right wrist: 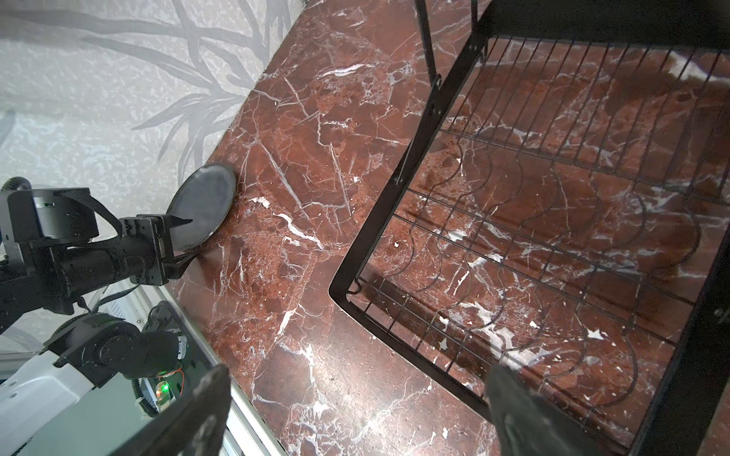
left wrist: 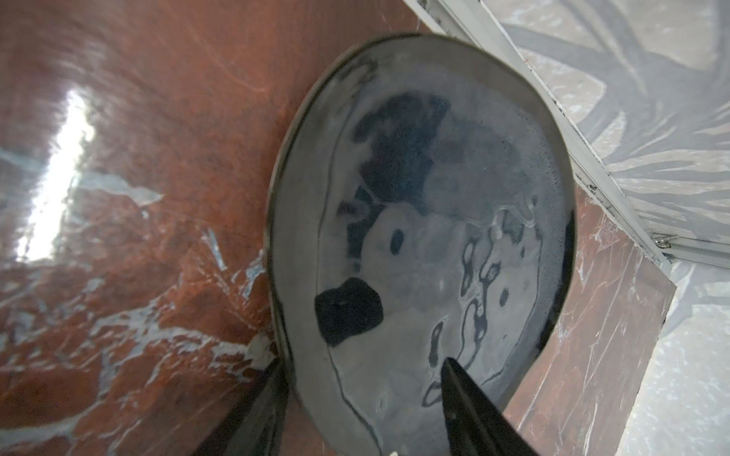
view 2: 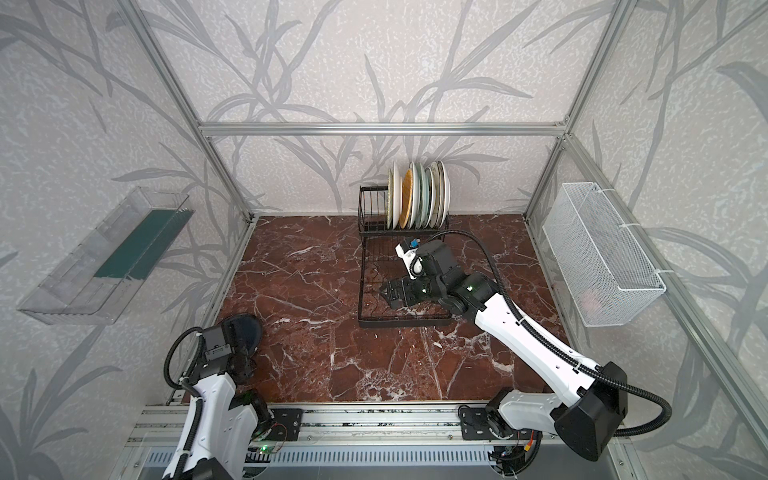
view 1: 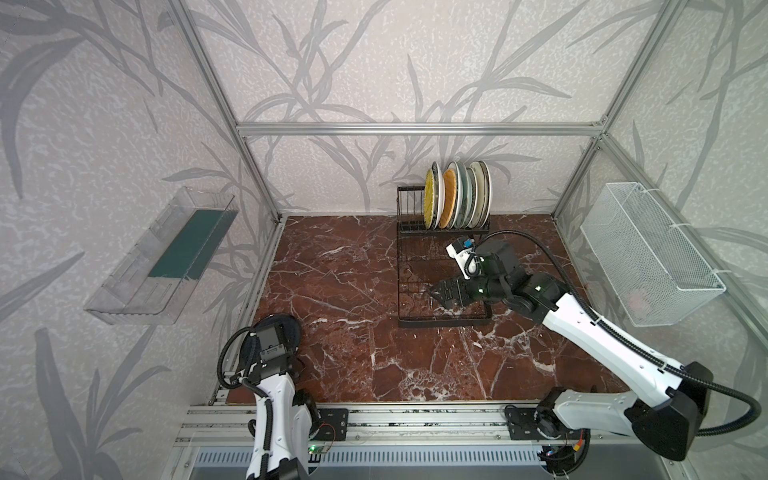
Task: Load plates into a dish rack
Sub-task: Move the plate to the middle-left of the table.
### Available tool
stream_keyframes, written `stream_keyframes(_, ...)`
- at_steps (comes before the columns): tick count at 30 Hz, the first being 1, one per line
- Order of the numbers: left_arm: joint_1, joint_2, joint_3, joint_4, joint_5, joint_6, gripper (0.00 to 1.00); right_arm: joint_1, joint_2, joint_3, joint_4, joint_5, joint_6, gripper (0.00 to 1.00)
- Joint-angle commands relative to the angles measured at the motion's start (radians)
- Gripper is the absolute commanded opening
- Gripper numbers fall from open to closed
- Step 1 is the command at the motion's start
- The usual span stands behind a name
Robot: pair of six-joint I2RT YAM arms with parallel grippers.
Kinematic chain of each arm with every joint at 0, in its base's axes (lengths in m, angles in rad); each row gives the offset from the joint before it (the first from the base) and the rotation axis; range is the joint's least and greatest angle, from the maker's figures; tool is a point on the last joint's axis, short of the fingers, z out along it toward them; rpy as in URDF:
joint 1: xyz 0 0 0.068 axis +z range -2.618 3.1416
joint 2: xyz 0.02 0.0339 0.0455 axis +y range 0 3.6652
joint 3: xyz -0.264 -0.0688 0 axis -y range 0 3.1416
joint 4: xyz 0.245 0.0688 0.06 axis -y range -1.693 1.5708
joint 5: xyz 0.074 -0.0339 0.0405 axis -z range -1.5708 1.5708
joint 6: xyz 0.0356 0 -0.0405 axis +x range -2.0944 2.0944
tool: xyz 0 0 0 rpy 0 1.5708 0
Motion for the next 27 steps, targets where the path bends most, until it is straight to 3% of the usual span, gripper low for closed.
stream_keyframes(1,0.009,0.004,-0.024,0.006,-0.034,-0.055,0.59,-0.021,-0.033,-0.020,0.036,-0.051,0.021,0.99)
stream_keyframes(6,0.012,0.015,-0.033,0.015,-0.049,-0.071,0.45,-0.056,-0.046,-0.055,0.059,-0.086,0.043,0.99)
stream_keyframes(17,0.012,0.040,-0.028,0.025,-0.060,-0.048,0.30,-0.128,-0.077,-0.116,0.098,-0.150,0.085,0.99)
stream_keyframes(27,0.012,0.062,-0.026,0.106,0.002,0.106,0.11,-0.150,-0.085,-0.142,0.128,-0.156,0.103,0.99)
